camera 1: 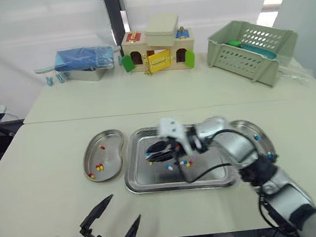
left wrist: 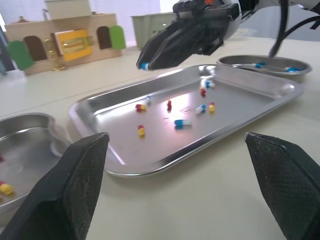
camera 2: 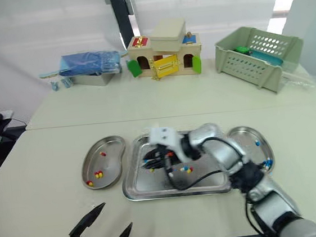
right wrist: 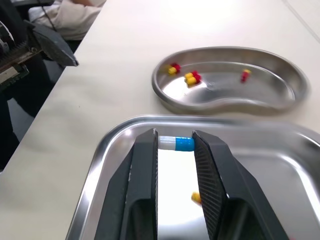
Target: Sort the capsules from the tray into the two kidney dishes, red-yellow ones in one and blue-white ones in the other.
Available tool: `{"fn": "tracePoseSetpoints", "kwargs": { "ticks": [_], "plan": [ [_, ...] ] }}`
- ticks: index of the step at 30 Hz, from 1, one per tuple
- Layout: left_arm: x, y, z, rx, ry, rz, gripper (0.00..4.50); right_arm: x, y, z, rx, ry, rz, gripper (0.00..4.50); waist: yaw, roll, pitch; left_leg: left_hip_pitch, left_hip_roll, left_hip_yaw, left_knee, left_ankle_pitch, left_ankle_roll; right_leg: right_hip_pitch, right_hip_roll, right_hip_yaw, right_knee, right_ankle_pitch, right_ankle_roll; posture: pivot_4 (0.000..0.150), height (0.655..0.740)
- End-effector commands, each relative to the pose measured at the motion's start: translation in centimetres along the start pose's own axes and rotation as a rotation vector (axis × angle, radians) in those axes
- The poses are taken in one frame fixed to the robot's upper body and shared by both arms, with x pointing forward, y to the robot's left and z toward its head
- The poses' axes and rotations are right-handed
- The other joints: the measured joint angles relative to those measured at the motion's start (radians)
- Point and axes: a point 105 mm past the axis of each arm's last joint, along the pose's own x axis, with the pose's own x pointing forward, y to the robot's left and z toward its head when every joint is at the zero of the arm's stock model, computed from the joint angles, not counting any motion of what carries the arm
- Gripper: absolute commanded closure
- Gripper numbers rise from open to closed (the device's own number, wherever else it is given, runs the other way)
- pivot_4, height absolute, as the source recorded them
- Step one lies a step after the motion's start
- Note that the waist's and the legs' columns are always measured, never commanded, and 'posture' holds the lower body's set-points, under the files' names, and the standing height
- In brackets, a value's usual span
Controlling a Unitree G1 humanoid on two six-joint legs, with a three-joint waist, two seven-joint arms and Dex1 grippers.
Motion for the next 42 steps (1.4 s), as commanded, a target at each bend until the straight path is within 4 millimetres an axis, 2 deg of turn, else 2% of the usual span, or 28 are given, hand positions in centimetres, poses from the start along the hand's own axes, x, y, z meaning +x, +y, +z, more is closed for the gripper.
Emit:
{"fn": "tracePoseSetpoints", "kwargs": {
  "ticks": [1, 3, 6, 8, 11, 14, 18, 20, 21, 25, 30, 31, 36, 39, 42],
  "plan": [
    [0.8, -1.3, 1.3, 0.005, -0.081, -0.109, 0.0, -6.2, 0.3, -0.3, 0.004, -0.025, -0.082, 3.73, 0.003, 0.001, 0.001, 0.0, 0.0, 0.001, 0.0, 0.0, 0.0, 0.0, 0.0, 0.0, 0.0, 0.0, 0.0, 0.15, 0.74],
    [1.1, -1.9, 1.3, -0.01, -0.094, -0.177, 0.0, -10.1, 0.0, -1.7, 0.035, 0.032, -0.178, 3.73, 0.004, 0.002, 0.002, 0.0, 0.0, 0.001, 0.0, 0.0, 0.0, 0.0, 0.0, 0.0, 0.0, 0.0, 0.0, 0.15, 0.74],
    [1.4, -2.2, 1.1, 0.001, -0.109, -0.253, 0.0, -14.5, -0.3, -3.5, 0.067, 0.127, -0.299, 3.73, -0.002, 0.003, 0.002, 0.001, 0.001, 0.003, 0.0, 0.0, 0.0, 0.0, 0.0, 0.002, 0.001, 0.0, 0.0, 0.15, 0.74],
    [1.8, -1.9, 1.0, 0.011, -0.125, -0.281, 0.0, -17.2, -0.4, -4.7, 0.092, 0.188, -0.373, 3.73, 0.0, 0.004, 0.003, 0.001, 0.001, 0.003, -0.001, 0.0, 0.0, 0.001, 0.001, 0.002, 0.001, 0.0, 0.0, 0.15, 0.74],
    [2.1, -1.7, 1.0, 0.024, -0.15, -0.313, 0.0, -19.8, -0.1, -6.3, 0.122, 0.269, -0.442, 3.73, 0.0, 0.003, 0.003, 0.002, 0.001, 0.004, 0.0, 0.0, 0.0, 0.001, 0.001, 0.002, 0.001, 0.0, 0.0, 0.15, 0.74],
    [2.2, -1.7, 0.8, 0.024, -0.162, -0.334, 0.0, -20.9, 0.1, -7.4, 0.147, 0.301, -0.479, 3.73, -0.001, 0.003, 0.003, 0.002, 0.001, 0.005, 0.0, 0.0, 0.0, 0.001, 0.0, 0.002, 0.001, 0.0, 0.0, 0.15, 0.74],
    [2.3, -1.8, 0.6, 0.018, -0.171, -0.346, 0.0, -21.1, -0.1, -8.1, 0.181, 0.297, -0.505, 3.73, -0.001, 0.003, 0.003, 0.002, 0.001, 0.005, 0.0, 0.0, 0.0, 0.002, 0.0, 0.002, 0.001, 0.0, 0.0, 0.15, 0.74],
    [2.4, -1.8, 0.6, 0.02, -0.174, -0.345, 0.0, -21.3, -0.1, -8.6, 0.187, 0.311, -0.51, 3.02, 0.001, 0.003, 0.003, 0.002, 0.001, 0.005, 0.0, 0.0, 0.0, 0.003, 0.0, 0.002, 0.001, 0.0, 0.0, 0.15, 0.74],
    [2.4, -1.8, 0.6, 0.021, -0.175, -0.345, 0.0, -21.4, -0.1, -8.7, 0.193, 0.313, -0.511, 2.89, 0.002, 0.003, 0.003, 0.002, 0.001, 0.005, 0.0, 0.0, 0.0, 0.003, 0.0, 0.002, 0.001, 0.0, 0.0, 0.15, 0.74],
    [2.3, -1.8, 0.5, 0.023, -0.169, -0.34, 0.0, -21.7, 0.0, -9.1, 0.208, 0.318, -0.504, 1.78, 0.003, 0.003, 0.003, 0.002, 0.001, 0.005, 0.0, 0.0, 0.0, 0.003, 0.0, 0.002, 0.0, 0.0, 0.0, 0.15, 0.74],
    [2.1, -1.7, 0.4, 0.021, -0.16, -0.332, 0.0, -21.7, 0.0, -8.7, 0.21, 0.303, -0.497, 0.14, 0.003, 0.003, 0.003, 0.002, 0.001, 0.005, 0.0, 0.0, 0.0, 0.003, 0.0, 0.002, 0.0, 0.0, 0.0, 0.15, 0.74],
    [2.1, -1.6, 0.4, 0.022, -0.158, -0.327, 0.0, -21.8, 0.0, -8.6, 0.214, 0.295, -0.494, 0.02, 0.003, 0.003, 0.003, 0.002, 0.001, 0.005, 0.0, 0.0, 0.0, 0.003, 0.0, 0.002, 0.0, 0.0, 0.0, 0.15, 0.74],
    [2.6, -0.5, 0.5, 0.034, -0.138, -0.27, 0.0, -22.9, 0.3, -8.3, 0.224, 0.261, -0.498, 0.02, 0.004, 0.003, 0.003, 0.002, 0.001, 0.004, 0.0, 0.0, 0.0, 0.004, 0.0, 0.002, 0.0, 0.0, 0.0, 0.15, 0.74],
    [3.0, 1.2, 1.2, 0.049, -0.117, -0.19, 0.0, -24.5, 0.5, -8.1, 0.237, 0.222, -0.531, 0.02, 0.004, 0.003, 0.003, 0.003, 0.001, 0.004, 0.0, 0.0, 0.0, 0.005, 0.0, 0.001, 0.0, 0.0, 0.0, 0.15, 0.74],
    [2.5, 3.3, 1.7, 0.02, 0.002, -0.132, 0.0, -27.3, 1.0, -8.4, 0.243, 0.202, -0.594, 0.02, 0.005, 0.002, 0.004, 0.003, 0.001, 0.004, 0.001, 0.0, 0.0, 0.006, 0.0, 0.001, -0.001, 0.0, 0.0, 0.15, 0.74]
  ]
}}
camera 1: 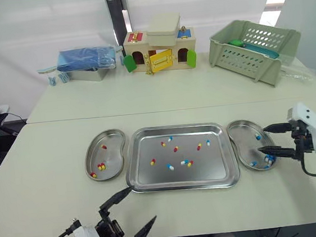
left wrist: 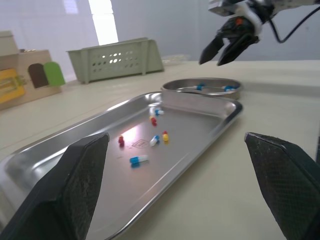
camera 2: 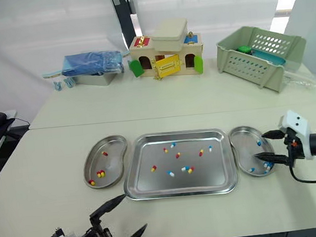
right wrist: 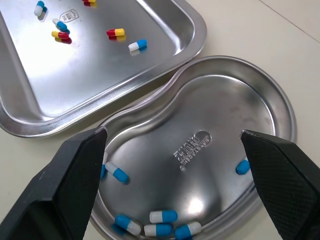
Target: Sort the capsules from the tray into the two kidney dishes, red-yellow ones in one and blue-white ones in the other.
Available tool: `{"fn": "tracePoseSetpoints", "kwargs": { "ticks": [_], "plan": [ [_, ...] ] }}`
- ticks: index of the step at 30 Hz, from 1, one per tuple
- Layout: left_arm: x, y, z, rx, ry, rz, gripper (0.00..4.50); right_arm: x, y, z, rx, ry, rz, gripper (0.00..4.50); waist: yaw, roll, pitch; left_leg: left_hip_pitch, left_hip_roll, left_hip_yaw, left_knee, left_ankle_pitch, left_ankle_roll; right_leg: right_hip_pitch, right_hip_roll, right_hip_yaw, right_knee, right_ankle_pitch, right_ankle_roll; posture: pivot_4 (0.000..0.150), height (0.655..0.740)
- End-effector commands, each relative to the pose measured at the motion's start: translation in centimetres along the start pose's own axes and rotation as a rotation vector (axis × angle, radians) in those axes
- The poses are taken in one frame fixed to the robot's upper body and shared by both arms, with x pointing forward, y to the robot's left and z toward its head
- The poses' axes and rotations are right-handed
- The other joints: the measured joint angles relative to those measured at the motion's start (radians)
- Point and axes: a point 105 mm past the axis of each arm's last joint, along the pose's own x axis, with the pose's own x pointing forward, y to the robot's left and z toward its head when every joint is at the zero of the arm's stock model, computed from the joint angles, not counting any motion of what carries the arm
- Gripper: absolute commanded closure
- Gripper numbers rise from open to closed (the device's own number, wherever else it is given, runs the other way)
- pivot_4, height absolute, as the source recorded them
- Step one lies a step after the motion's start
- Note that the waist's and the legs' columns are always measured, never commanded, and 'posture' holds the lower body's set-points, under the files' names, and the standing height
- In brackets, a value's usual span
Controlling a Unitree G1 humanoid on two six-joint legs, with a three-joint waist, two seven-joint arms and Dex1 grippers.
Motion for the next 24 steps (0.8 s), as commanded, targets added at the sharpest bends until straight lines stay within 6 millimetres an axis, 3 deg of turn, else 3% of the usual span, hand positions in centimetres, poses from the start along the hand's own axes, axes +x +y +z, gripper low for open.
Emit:
{"fn": "tracePoseSetpoints", "kwargs": {
  "ticks": [1, 8, 13, 18, 24],
  "plan": [
    [-1.1, 2.6, 1.2, -0.042, 0.134, 0.079, 0.0, -3.7, -1.6, 0.2, -0.017, -0.046, -0.086, 0.02, 0.001, -0.001, 0.001, 0.0, 0.0, 0.0, 0.0, 0.0, 0.0, 0.0, 0.0, 0.0, 0.0, 0.0, 0.0, 0.15, 0.74],
    [-7.6, 11.0, 2.2, -0.097, 0.511, 0.246, 0.0, -6.2, -2.3, -4.0, 0.006, 0.032, -0.127, 0.02, -0.004, 0.0, 0.002, 0.003, 0.001, 0.001, -0.001, 0.0, 0.0, 0.001, 0.0, 0.0, 0.001, 0.0, 0.0, 0.15, 0.74],
    [-12.2, 14.8, 2.6, -0.11, 0.679, 0.312, 0.0, -6.7, -2.9, -5.4, 0.009, 0.044, -0.155, 0.02, -0.017, 0.004, 0.005, 0.003, 0.0, 0.002, -0.001, 0.0, 0.0, 0.001, 0.0, 0.001, 0.001, 0.0, 0.0, 0.15, 0.74],
    [-13.1, 17.3, 3.3, -0.056, 0.709, 0.359, 0.0, -6.8, -2.9, -5.7, 0.01, 0.051, -0.151, 0.02, -0.026, 0.006, 0.007, 0.003, 0.001, 0.001, -0.002, 0.0, 0.0, 0.0, 0.0, 0.001, 0.001, 0.0, 0.0, 0.15, 0.74],
    [-13.5, 17.7, 2.6, -0.035, 0.763, 0.342, 0.0, -6.7, -2.4, -5.9, 0.014, 0.051, -0.133, 0.02, -0.026, 0.006, 0.007, 0.002, 0.001, 0.002, -0.002, 0.0, 0.0, 0.0, 0.0, 0.001, 0.001, 0.0, 0.0, 0.15, 0.74]
  ]
}}
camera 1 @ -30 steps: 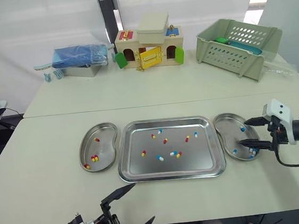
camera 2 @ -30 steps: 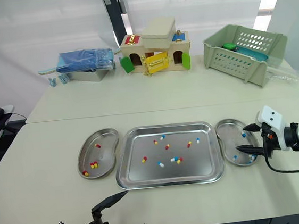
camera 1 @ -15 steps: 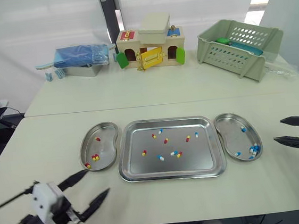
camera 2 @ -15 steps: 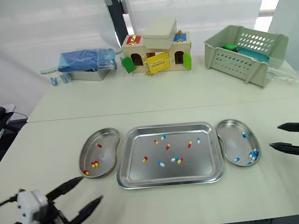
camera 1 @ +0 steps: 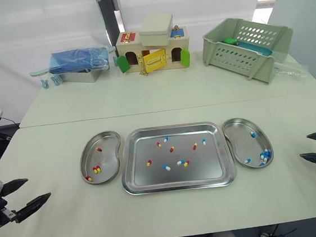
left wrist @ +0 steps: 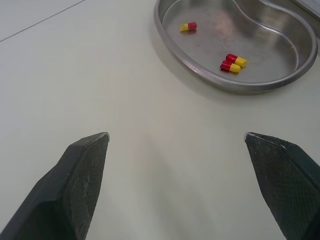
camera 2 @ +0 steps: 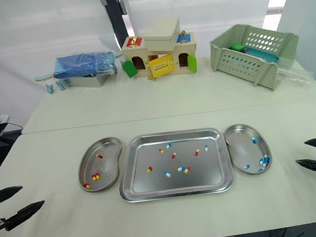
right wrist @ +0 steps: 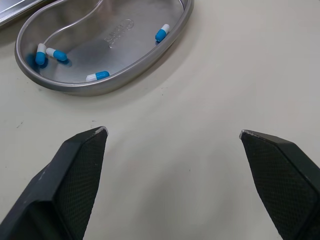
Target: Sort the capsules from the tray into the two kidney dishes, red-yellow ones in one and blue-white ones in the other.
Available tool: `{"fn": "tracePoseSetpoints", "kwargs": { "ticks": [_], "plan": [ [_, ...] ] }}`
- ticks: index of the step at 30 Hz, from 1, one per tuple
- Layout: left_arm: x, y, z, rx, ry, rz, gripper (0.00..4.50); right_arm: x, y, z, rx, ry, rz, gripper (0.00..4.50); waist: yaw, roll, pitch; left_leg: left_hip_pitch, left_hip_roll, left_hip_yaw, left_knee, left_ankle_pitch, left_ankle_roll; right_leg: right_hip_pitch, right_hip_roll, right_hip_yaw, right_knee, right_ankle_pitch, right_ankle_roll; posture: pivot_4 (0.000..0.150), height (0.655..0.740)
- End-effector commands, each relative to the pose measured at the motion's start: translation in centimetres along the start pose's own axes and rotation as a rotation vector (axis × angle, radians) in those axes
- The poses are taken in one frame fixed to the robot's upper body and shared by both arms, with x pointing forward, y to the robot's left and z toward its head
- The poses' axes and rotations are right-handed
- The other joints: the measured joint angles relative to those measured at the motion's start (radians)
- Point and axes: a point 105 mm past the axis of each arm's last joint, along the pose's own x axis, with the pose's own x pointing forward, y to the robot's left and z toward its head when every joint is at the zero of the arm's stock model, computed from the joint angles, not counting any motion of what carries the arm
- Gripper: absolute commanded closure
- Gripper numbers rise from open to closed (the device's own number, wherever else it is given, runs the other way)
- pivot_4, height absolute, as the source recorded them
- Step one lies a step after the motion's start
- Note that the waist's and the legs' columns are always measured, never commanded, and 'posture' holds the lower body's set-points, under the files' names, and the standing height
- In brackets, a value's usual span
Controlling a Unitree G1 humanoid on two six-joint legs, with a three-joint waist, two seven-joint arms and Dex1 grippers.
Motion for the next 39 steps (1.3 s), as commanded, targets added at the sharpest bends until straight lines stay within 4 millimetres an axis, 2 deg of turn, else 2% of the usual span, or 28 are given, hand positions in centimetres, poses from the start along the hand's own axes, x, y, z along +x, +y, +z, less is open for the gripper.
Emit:
{"fn": "tracePoseSetpoints", "kwargs": {
  "ticks": [1, 4, 8, 12, 14, 18, 25, 32, 39],
  "plan": [
    [0.0, 0.4, 0.2, 0.035, 0.016, 0.011, 0.0, -0.4, 0.1, 0.8, -0.037, -0.012, 0.009, 0.02, 0.0, 0.0, 0.0, 0.0, 0.0, 0.0, 0.0, 0.0, 0.0, 0.0, 0.0, 0.0, 0.0, 0.0, 0.0, 0.15, 0.74],
    [1.1, -0.6, 0.8, 0.043, 0.0, -0.042, 0.0, -0.4, 1.3, 0.5, -0.023, -0.031, 0.046, 0.02, 0.001, 0.0, 0.0, 0.0, 0.0, 0.0, 0.0, 0.0, 0.0, 0.0, 0.0, 0.0, 0.0, 0.0, 0.0, 0.15, 0.74],
    [3.2, -2.8, 2.6, 0.079, -0.062, -0.15, 0.0, -0.3, 4.0, 0.6, -0.001, -0.095, 0.125, 0.02, 0.01, -0.001, 0.0, -0.001, 0.0, -0.001, 0.001, 0.0, 0.0, 0.0, 0.0, -0.001, 0.0, 0.0, 0.0, 0.15, 0.74],
    [5.2, -4.9, 4.0, 0.135, -0.064, -0.244, 0.0, 0.2, 6.9, 2.3, -0.033, -0.321, 0.104, 0.02, 0.017, -0.002, 0.001, -0.001, 0.0, -0.001, 0.001, 0.0, 0.0, 0.001, 0.0, -0.001, 0.0, 0.0, 0.0, 0.15, 0.74],
    [6.4, -6.4, 5.1, 0.159, -0.086, -0.314, 0.0, 0.6, 9.8, 1.3, -0.002, -0.254, 0.199, 0.02, 0.019, 0.001, 0.002, -0.001, 0.0, -0.001, 0.001, 0.0, 0.0, 0.001, 0.0, -0.001, 0.0, 0.0, 0.0, 0.15, 0.74],
    [8.7, -9.5, 6.6, 0.216, -0.077, -0.462, 0.0, 1.7, 14.1, 1.5, 0.015, -0.328, 0.27, 0.02, 0.025, -0.001, 0.001, -0.001, 0.0, -0.002, 0.001, 0.0, 0.0, 0.001, 0.0, -0.001, 0.0, 0.0, 0.0, 0.15, 0.74],
    [11.9, -12.2, 9.5, 0.356, -0.13, -0.607, 0.0, 3.5, 18.8, 2.3, -0.018, -0.472, 0.301, 0.02, 0.024, -0.001, 0.001, 0.0, 0.0, -0.001, 0.001, 0.0, 0.0, 0.002, 0.0, -0.001, 0.001, 0.0, 0.0, 0.15, 0.74],
    [15.1, -13.8, 10.6, 0.548, -0.118, -0.805, 0.0, 4.9, 19.6, 3.2, -0.015, -0.564, 0.267, 0.02, 0.024, -0.001, 0.001, 0.0, 0.0, -0.002, 0.002, 0.0, 0.0, 0.002, 0.001, -0.002, 0.001, 0.0, 0.0, 0.15, 0.74],
    [17.5, -13.4, 10.6, 0.713, 0.004, -0.939, 0.0, 5.2, 19.9, 3.0, -0.006, -0.569, 0.227, 0.02, 0.023, -0.001, 0.001, 0.0, -0.001, -0.003, 0.002, 0.0, 0.0, 0.002, 0.001, -0.002, 0.001, 0.0, 0.0, 0.15, 0.74]
  ]
}}
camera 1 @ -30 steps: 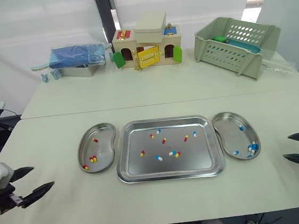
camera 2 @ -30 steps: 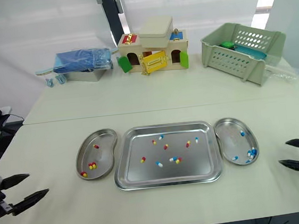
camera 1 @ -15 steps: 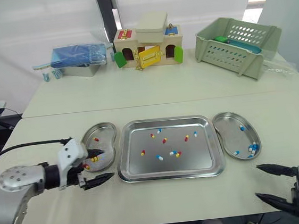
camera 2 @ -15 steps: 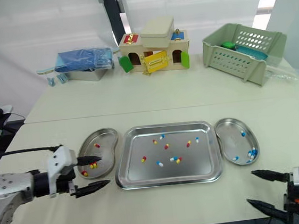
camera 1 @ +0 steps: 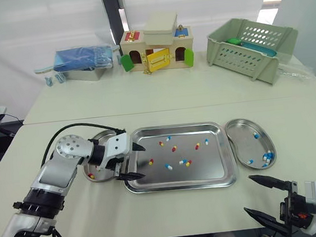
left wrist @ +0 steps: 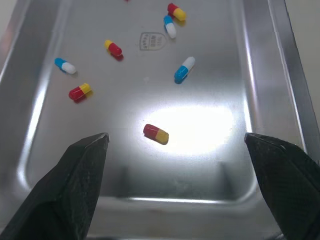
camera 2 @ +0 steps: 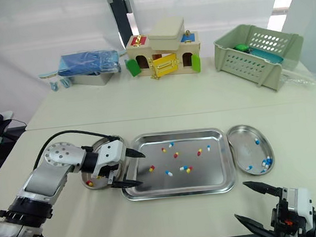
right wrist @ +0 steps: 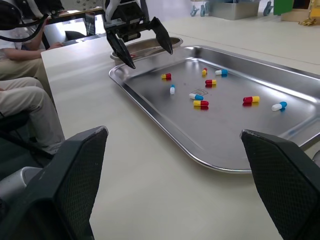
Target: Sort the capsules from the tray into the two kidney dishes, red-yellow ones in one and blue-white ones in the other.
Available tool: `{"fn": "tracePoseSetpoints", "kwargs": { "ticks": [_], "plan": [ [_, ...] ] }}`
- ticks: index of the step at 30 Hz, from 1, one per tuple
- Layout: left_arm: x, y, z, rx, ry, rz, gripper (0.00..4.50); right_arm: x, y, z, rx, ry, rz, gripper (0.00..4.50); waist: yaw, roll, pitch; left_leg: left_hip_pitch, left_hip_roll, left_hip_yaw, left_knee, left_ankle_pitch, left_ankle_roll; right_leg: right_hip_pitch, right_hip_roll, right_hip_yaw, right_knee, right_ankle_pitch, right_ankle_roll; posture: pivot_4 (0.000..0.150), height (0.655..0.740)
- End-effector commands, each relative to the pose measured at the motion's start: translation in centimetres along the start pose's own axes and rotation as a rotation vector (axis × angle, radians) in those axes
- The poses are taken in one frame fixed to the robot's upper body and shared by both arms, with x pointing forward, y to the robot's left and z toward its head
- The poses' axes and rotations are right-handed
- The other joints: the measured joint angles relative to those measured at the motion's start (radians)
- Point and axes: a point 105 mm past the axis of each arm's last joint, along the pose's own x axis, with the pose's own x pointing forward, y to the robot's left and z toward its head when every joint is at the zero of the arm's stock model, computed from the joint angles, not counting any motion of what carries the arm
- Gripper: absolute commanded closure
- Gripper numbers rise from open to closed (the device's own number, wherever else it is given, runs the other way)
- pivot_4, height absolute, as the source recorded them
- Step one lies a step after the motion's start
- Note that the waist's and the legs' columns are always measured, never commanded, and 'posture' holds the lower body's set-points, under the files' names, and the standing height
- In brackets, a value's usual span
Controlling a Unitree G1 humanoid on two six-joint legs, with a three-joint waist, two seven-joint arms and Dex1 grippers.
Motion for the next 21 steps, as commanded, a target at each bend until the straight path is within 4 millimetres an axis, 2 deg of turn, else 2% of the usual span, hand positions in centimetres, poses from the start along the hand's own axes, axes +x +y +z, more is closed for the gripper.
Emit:
{"fn": "tracePoseSetpoints", "kwargs": {
  "ticks": [1, 11, 21],
  "plan": [
    [0.1, 0.6, -0.4, 0.047, 0.067, -0.071, 0.0, 0.1, 0.5, 0.5, -0.025, -0.023, -0.011, 0.02, 0.0, 0.0, 0.0, 0.0, 0.0, 0.0, 0.0, 0.0, 0.0, 0.0, 0.0, 0.0, 0.0, 0.0, 0.0, 0.15, 0.74],
    [1.3, 2.1, -0.3, 0.124, 0.155, -0.152, 0.0, 0.0, 1.2, 0.1, -0.027, -0.037, -0.043, 0.02, -0.004, -0.001, 0.0, 0.0, 0.0, -0.001, 0.0, 0.0, 0.0, 0.0, 0.0, 0.0, 0.0, 0.0, 0.0, 0.15, 0.74],
    [2.2, 1.9, -0.6, 0.122, 0.149, -0.178, 0.0, 0.2, 1.2, -0.3, -0.036, -0.052, -0.056, 0.02, -0.006, 0.0, 0.0, 0.0, 0.0, -0.002, 0.001, 0.0, 0.0, 0.001, 0.0, -0.001, 0.0, 0.0, 0.0, 0.15, 0.74]
  ]
}}
